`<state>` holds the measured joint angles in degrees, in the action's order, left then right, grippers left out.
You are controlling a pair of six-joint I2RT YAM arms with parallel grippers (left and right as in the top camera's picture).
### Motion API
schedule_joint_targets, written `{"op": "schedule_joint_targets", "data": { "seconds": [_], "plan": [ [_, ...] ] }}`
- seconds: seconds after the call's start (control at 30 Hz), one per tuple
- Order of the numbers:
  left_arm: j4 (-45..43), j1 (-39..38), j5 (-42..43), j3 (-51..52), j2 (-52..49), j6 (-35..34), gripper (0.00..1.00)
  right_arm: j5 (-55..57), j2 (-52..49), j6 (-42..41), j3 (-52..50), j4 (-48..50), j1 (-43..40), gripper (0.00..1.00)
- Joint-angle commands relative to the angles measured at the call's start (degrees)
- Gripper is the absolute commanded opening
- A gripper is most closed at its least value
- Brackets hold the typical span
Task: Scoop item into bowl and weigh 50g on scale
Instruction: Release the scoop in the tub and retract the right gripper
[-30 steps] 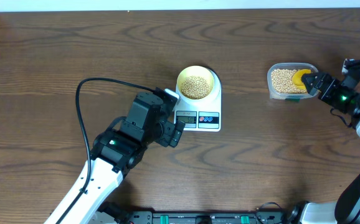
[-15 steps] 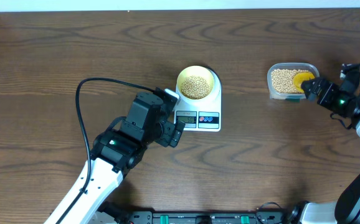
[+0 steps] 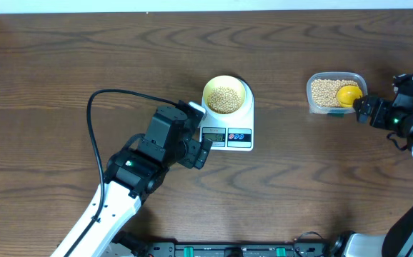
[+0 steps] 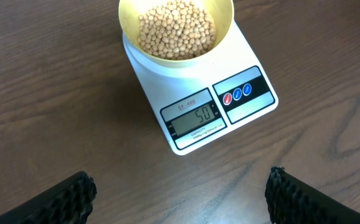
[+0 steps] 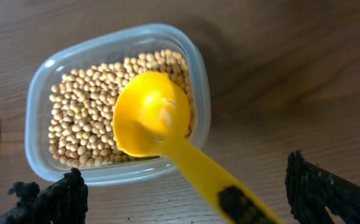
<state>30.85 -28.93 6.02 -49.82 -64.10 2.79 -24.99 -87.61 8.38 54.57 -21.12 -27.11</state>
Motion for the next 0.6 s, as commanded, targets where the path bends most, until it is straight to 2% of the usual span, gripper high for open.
{"op": "schedule_joint_targets", "data": {
  "seconds": [0.0,0.3,0.57],
  "plan": [
    [-0.1,0.2,-0.5,0.0,-0.3,-0.5,0.89,0.2,2.8,5.2,0.1,0.1,-0.2,0.99],
    [-0.1,0.2,-0.5,0.0,-0.3,-0.5,0.89,-0.4,5.3,10.8,0.1,-0.6,-0.2,0.99],
    [-0.1,0.2,-0.5,0.0,-0.3,-0.5,0.89,-13.2,6.5,22.3,0.1,-3.7,-0.2,0.99]
  ]
}}
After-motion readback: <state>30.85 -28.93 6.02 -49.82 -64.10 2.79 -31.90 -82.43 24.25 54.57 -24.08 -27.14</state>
